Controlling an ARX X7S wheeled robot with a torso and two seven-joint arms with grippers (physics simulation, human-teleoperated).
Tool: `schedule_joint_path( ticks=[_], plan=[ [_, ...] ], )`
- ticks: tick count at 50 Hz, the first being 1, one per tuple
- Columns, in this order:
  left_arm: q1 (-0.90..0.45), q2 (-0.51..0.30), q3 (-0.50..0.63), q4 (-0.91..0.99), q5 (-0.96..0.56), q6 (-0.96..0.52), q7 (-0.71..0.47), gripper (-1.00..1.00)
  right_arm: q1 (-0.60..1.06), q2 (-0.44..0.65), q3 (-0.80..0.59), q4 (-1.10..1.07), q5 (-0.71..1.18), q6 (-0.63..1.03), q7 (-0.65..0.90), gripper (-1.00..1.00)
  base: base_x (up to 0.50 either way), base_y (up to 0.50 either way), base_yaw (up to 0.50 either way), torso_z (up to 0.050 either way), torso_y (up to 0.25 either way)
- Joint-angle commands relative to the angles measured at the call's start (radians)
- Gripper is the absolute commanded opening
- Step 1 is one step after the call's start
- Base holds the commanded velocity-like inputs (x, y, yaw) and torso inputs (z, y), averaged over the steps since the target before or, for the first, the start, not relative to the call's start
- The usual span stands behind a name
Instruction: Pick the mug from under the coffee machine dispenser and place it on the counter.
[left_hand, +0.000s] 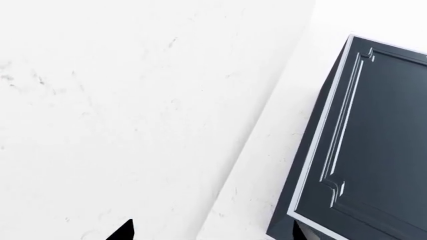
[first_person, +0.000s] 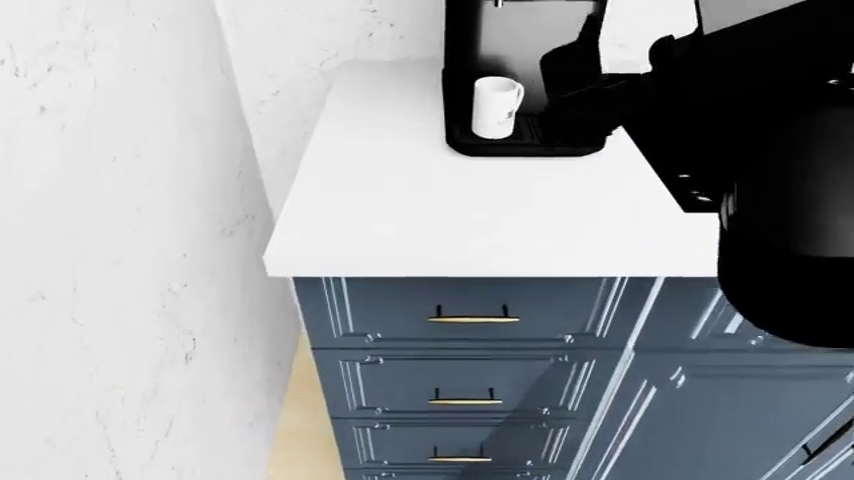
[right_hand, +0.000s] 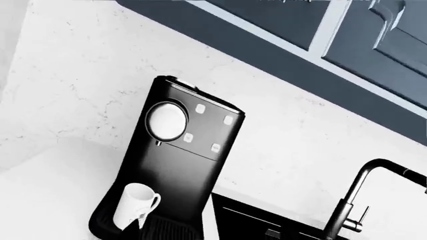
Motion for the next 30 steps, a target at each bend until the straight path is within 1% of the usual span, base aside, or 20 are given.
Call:
schedule_joint_path(
  ticks=[1,14,27,30],
  plan=[
    [0.008,0.000,0.003,-0.009,0.009,0.013,-0.002,1.00,-0.154,-0.013,-0.032,0.012,-0.103,-0.112,-0.116,1.00,0.50,0.00,0.00,0.000,0.000],
    [0.019,-0.007,-0.001,-0.010,0.018,0.022,-0.017,1.00,-0.264,0.023,-0.035,0.005,-0.154,-0.196,-0.153,1.00,0.50,0.00,0.00,0.000,0.000],
    [0.033,-0.007,-0.019,-0.009,0.014,0.027,-0.019,1.00,-0.280,0.041,-0.023,-0.016,-0.147,-0.218,-0.161,1.00,0.50,0.00,0.00,0.000,0.001],
    [0.036,-0.006,-0.021,-0.009,0.013,0.028,-0.019,1.00,-0.280,0.045,-0.031,-0.022,-0.156,-0.205,-0.155,1.00,0.20,0.00,0.00,0.000,0.003]
  ],
)
